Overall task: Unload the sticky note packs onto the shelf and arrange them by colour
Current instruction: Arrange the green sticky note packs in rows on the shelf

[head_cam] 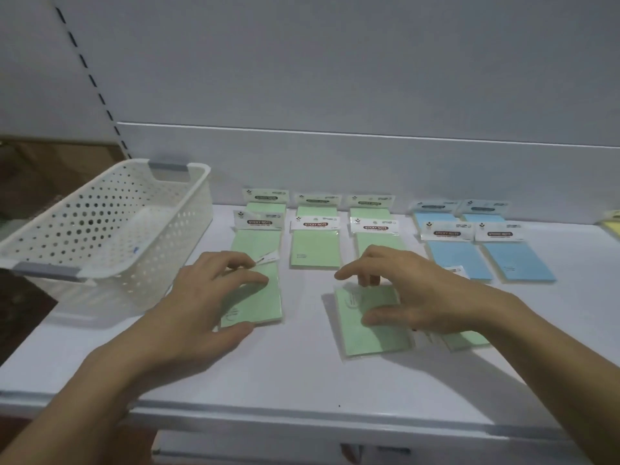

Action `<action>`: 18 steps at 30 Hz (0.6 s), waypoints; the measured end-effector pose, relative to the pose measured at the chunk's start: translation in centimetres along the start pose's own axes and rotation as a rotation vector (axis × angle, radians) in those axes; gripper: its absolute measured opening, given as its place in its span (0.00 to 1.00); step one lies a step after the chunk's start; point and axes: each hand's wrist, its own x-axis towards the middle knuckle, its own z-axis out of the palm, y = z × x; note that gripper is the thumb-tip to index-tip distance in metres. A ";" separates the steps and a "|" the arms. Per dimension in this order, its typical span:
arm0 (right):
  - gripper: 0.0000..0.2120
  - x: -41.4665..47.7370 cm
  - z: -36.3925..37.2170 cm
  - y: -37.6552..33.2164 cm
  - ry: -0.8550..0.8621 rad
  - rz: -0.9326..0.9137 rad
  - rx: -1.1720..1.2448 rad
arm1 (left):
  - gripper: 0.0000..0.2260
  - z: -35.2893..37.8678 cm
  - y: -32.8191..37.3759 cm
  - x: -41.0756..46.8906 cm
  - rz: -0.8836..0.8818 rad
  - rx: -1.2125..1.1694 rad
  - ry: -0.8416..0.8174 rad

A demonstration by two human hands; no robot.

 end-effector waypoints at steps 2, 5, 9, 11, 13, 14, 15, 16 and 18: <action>0.23 0.6 -0.2 -0.5 -0.002 0.011 0.006 | 0.25 -0.4 -0.6 0.5 0.015 0.029 -0.006; 0.22 1.2 -0.4 -1.2 -0.070 0.068 0.036 | 0.25 -0.7 -1.6 1.2 0.021 0.011 -0.065; 0.21 2.1 -0.6 -2.0 -0.108 0.116 0.193 | 0.23 -0.5 -2.5 0.9 0.018 -0.010 -0.154; 0.19 2.6 -0.8 -2.2 -0.101 0.107 0.306 | 0.23 -0.2 -2.5 0.3 0.009 -0.022 -0.149; 0.19 2.9 -1.1 -2.6 -0.055 0.097 0.450 | 0.22 0.3 -2.3 -0.3 0.030 -0.044 -0.103; 0.20 3.1 -1.3 -2.7 -0.022 0.116 0.541 | 0.22 0.5 -2.2 -0.6 0.040 -0.045 -0.078; 0.20 3.3 -1.5 -2.9 0.018 0.151 0.635 | 0.22 0.6 -2.0 -0.8 0.043 -0.038 -0.059; 0.20 3.6 -1.5 -2.8 0.069 0.196 0.719 | 0.21 0.6 -1.8 -0.8 0.041 -0.026 -0.048; 0.20 4.2 -1.1 -2.5 0.198 0.307 0.875 | 0.21 0.7 -1.5 -0.8 0.036 -0.013 -0.036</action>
